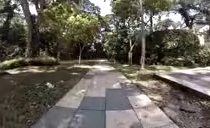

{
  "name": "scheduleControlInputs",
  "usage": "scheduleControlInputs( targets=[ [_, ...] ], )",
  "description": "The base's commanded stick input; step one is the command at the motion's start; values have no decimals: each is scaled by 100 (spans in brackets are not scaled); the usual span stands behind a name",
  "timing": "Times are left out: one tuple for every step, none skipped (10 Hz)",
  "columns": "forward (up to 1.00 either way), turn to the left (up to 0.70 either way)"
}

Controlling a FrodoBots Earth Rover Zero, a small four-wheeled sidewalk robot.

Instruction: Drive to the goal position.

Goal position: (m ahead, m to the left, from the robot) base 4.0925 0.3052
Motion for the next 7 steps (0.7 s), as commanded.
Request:
scheduleControlInputs(
  targets=[
    [50,0],
    [50,0],
    [50,0],
    [50,0],
    [50,0],
    [50,0],
    [50,0]
  ],
)
